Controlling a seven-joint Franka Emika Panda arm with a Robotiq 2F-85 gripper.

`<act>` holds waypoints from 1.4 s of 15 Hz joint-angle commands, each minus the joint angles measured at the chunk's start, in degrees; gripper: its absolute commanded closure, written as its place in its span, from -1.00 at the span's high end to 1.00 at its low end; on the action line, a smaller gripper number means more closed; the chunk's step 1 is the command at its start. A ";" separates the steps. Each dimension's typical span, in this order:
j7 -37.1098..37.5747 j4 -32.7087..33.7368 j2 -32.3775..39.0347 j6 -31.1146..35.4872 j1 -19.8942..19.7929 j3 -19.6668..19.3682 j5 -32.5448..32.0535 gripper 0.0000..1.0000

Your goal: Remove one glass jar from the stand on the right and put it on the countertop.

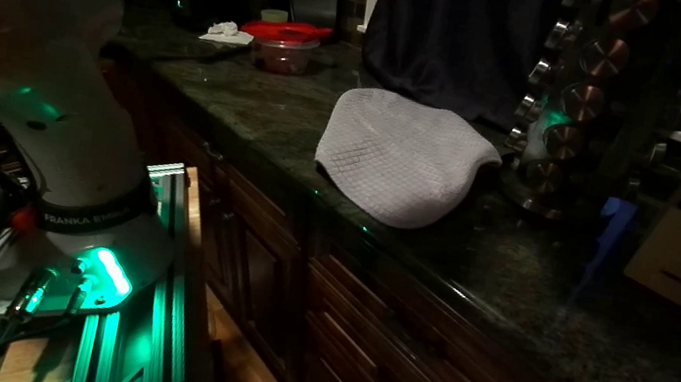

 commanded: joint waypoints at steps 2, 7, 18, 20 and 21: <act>1.93 -0.39 -2.43 -1.71 -0.23 0.05 -1.21 -0.51; 2.03 -0.39 -3.07 -2.36 -0.11 0.02 -0.99 -0.51; 2.35 0.12 -3.50 -3.15 0.28 -0.40 1.51 -0.51; 2.71 0.11 -3.10 -2.55 0.40 -0.35 2.12 -0.51; 2.78 0.10 -2.90 -2.21 0.49 -0.37 2.61 -0.51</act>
